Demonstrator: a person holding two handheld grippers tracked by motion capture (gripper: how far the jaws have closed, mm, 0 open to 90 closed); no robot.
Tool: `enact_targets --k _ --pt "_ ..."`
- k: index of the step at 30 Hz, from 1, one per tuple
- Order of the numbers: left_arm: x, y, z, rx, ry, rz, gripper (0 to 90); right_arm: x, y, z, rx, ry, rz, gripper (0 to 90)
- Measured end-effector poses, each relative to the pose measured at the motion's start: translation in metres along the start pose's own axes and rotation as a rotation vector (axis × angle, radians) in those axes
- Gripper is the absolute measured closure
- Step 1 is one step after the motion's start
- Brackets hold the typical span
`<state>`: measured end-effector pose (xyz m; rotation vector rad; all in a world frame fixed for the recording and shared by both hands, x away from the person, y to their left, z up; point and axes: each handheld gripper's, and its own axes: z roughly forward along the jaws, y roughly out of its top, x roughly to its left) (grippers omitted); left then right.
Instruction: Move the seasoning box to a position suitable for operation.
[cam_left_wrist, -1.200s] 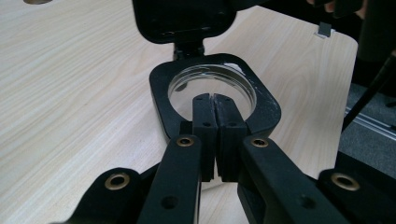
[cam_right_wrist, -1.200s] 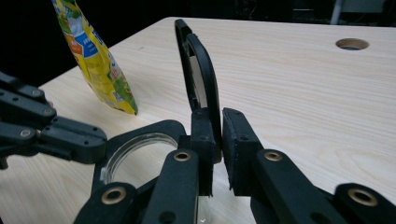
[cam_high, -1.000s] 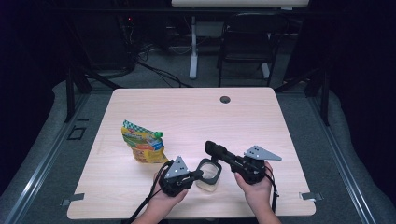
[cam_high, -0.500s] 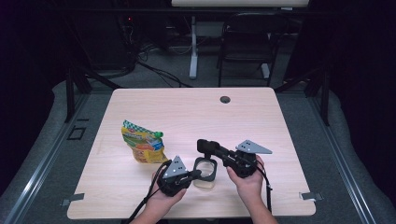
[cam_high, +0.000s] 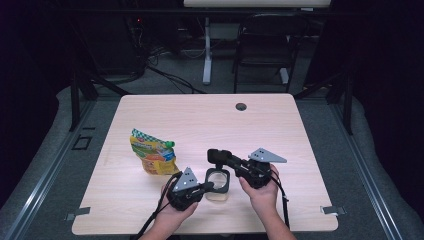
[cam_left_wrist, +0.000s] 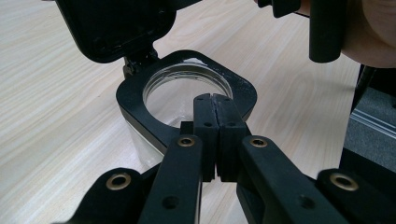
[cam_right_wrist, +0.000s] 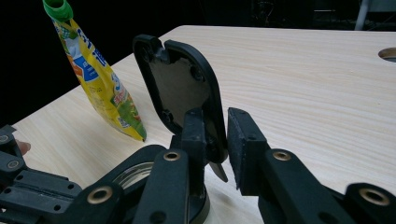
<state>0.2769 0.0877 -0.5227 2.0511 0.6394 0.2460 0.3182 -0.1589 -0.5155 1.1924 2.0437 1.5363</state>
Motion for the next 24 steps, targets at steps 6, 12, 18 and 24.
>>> enact_targets --k 6,12,18,24 --pt "0.002 -0.002 -0.003 -0.001 0.004 -0.007 88.9 0.002 0.001 0.005 0.003 0.004 -0.004 77.3" --pt "0.003 -0.003 -0.004 -0.007 0.007 -0.013 88.7 0.004 0.002 0.007 0.006 0.013 0.0 77.0" --pt "0.003 -0.004 -0.007 -0.005 0.018 -0.01 85.9 0.007 0.002 0.001 0.022 -0.012 -0.05 70.3" --pt "0.007 -0.006 -0.024 -0.026 0.046 -0.031 81.8 0.012 0.0 -0.018 0.024 -0.026 -0.118 69.2"
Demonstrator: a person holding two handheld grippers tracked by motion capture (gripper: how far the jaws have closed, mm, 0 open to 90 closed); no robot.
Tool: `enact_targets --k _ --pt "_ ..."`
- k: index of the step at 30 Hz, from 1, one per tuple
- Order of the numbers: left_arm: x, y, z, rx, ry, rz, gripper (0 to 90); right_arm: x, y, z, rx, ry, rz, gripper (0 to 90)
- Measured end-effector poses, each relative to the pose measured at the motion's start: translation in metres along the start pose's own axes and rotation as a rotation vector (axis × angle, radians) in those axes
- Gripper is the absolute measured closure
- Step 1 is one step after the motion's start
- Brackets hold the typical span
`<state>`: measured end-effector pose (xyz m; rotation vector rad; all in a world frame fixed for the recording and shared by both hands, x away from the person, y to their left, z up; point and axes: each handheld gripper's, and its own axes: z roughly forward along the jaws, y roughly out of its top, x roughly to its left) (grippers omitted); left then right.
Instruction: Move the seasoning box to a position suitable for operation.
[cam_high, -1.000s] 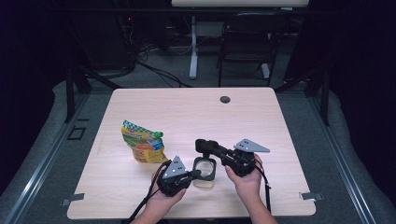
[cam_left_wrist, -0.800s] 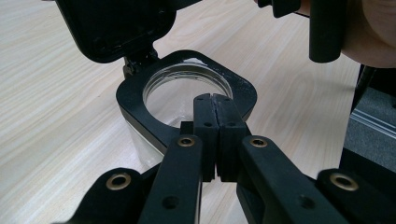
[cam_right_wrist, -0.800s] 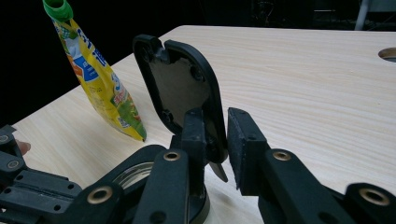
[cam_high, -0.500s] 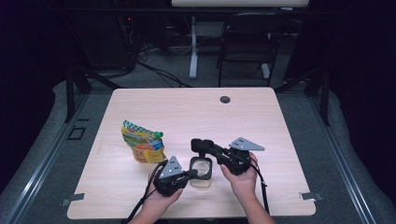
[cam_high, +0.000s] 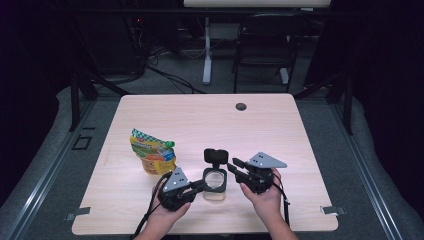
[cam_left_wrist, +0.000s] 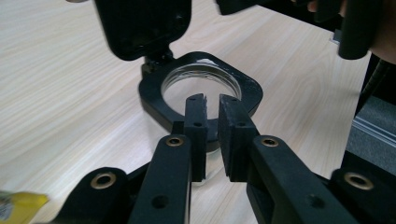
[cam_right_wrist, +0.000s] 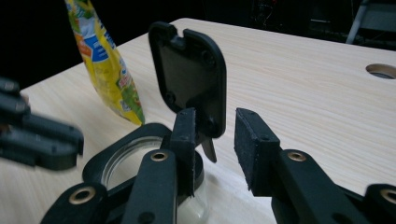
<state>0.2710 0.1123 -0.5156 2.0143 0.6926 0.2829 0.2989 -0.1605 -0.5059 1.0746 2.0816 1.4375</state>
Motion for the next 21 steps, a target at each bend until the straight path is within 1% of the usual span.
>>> enact_targets --k 4,5,8,9,11,14,16,18,19,21 --pt "0.007 -0.005 -0.013 -0.005 0.023 -0.015 80.2 0.005 0.0 -0.013 0.015 -0.019 -0.059 69.3" --pt "0.01 -0.007 -0.017 -0.007 0.03 -0.019 79.9 0.008 0.001 -0.017 0.017 -0.027 -0.081 69.5" --pt "0.019 -0.013 -0.028 0.0 0.07 -0.024 79.6 0.016 0.004 -0.029 0.022 -0.054 -0.152 71.2" --pt "0.022 -0.014 -0.032 0.001 0.08 -0.028 79.6 0.019 0.005 -0.032 0.025 -0.066 -0.18 71.7" --pt "0.028 -0.017 -0.04 0.0 0.097 -0.047 79.2 0.025 0.007 -0.039 0.027 -0.079 -0.214 72.2" --pt "0.038 -0.021 -0.052 -0.02 0.127 -0.074 78.4 0.029 0.009 -0.046 0.033 -0.079 -0.214 73.1" --pt "0.043 -0.022 -0.059 -0.019 0.146 -0.083 77.5 0.031 0.011 -0.049 0.036 -0.067 -0.194 73.2" --pt "0.049 -0.024 -0.065 -0.03 0.156 -0.093 76.5 0.031 0.014 -0.051 0.041 -0.049 -0.161 73.3" --pt "0.05 -0.024 -0.067 -0.027 0.156 -0.101 76.0 0.03 0.017 -0.052 0.044 -0.043 -0.14 74.0" --pt "0.055 -0.027 -0.07 -0.035 0.159 -0.117 75.0 0.03 0.02 -0.054 0.03 -0.038 -0.122 75.1"
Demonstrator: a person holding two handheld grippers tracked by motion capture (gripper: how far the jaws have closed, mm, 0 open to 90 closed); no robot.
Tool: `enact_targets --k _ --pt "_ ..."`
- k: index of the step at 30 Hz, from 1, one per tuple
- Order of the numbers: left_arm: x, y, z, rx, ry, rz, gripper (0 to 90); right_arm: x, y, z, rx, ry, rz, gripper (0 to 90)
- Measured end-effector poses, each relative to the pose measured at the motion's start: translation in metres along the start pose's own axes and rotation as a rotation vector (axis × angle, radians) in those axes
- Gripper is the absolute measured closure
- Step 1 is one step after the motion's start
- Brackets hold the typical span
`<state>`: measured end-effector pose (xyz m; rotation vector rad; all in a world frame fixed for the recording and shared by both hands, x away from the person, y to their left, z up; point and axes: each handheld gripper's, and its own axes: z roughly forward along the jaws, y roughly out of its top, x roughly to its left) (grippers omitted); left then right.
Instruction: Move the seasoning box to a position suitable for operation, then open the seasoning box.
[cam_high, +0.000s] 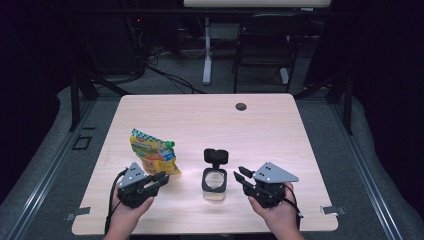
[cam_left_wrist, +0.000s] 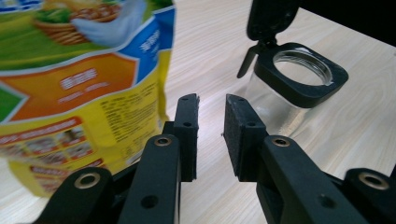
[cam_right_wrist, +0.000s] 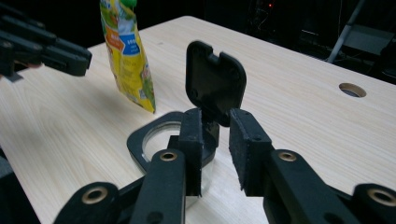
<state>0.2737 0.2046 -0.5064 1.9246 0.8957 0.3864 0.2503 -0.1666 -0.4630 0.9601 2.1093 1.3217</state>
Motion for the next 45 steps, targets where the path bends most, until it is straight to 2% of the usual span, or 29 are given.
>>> enact_targets --k 3,8,10,16,21,23,24,25,37,45 --pt "0.007 -0.003 -0.003 0.005 0.009 -0.022 74.5 0.001 0.005 -0.001 0.003 -0.017 -0.001 73.7" --pt "0.015 -0.006 -0.007 0.022 0.03 -0.033 72.3 0.005 0.014 0.003 -0.015 0.001 -0.012 71.8" --pt "0.02 -0.008 -0.009 0.011 0.039 -0.049 71.9 0.007 0.017 0.005 -0.021 0.02 -0.014 73.3" --pt "0.035 -0.01 -0.023 0.0 0.064 -0.08 67.1 0.013 0.032 0.012 0.009 0.05 -0.05 74.2" --pt "0.047 -0.013 -0.031 -0.008 0.08 -0.1 67.3 0.019 0.047 0.017 0.005 0.041 -0.078 74.1" --pt "0.049 -0.014 -0.032 0.004 0.087 -0.116 67.5 0.021 0.049 0.021 -0.007 0.033 -0.089 74.1" --pt "0.051 -0.014 -0.032 -0.014 0.083 -0.128 67.0 0.021 0.049 0.023 -0.005 0.032 -0.087 74.1" --pt "0.052 -0.014 -0.034 -0.009 0.083 -0.132 66.8 0.022 0.049 0.026 -0.002 0.036 -0.084 74.1" --pt "0.065 -0.019 -0.039 -0.022 0.117 -0.16 69.7 0.034 0.058 0.051 0.009 0.076 -0.102 73.9" --pt "0.068 -0.02 -0.04 -0.023 0.136 -0.168 67.6 0.041 0.068 0.066 0.018 0.107 -0.121 73.3"
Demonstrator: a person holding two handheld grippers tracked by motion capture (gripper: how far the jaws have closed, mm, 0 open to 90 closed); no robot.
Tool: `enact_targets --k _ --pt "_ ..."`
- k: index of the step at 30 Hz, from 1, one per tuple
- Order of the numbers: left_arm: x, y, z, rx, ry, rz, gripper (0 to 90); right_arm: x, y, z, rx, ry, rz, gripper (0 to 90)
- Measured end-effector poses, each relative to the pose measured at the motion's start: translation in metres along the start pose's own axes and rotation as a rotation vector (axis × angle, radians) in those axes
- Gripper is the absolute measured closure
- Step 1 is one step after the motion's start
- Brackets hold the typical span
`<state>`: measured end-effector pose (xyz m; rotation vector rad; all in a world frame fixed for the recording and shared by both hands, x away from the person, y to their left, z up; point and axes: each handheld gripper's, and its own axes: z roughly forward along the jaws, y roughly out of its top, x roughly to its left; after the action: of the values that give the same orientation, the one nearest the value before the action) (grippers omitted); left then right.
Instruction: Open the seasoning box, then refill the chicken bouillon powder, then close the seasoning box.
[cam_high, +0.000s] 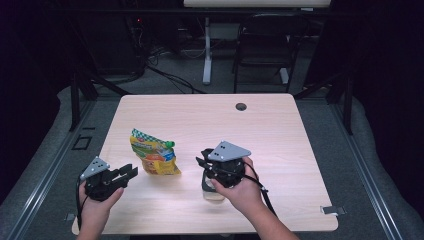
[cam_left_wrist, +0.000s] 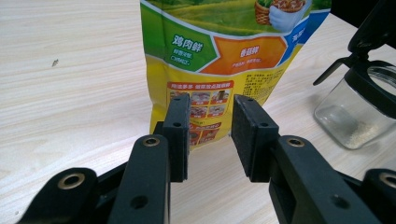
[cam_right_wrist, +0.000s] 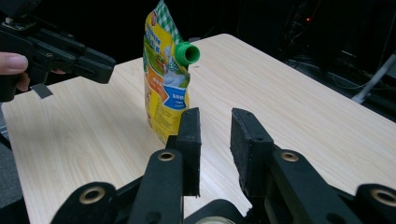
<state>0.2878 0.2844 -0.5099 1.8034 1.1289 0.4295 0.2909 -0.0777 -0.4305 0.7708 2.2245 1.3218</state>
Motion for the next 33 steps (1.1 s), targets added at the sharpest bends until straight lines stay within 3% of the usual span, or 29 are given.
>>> enact_targets --k 8,16,24,30,33 --pt "0.002 0.0 -0.001 0.008 0.006 -0.001 67.6 0.001 0.01 0.012 0.008 0.02 0.002 73.0" --pt "0.005 -0.001 0.0 0.005 0.006 -0.004 69.5 0.005 0.025 0.029 0.029 0.035 -0.026 72.4" --pt "0.007 -0.002 -0.001 0.007 0.009 -0.005 69.2 0.006 0.036 0.046 0.037 0.074 -0.005 71.2" --pt "0.009 -0.002 -0.002 0.004 0.014 -0.012 68.8 0.005 0.039 0.061 0.049 0.105 0.001 67.2" --pt "0.01 -0.002 -0.002 0.006 0.014 -0.013 68.6 0.005 0.04 0.067 0.034 0.109 0.004 61.2"
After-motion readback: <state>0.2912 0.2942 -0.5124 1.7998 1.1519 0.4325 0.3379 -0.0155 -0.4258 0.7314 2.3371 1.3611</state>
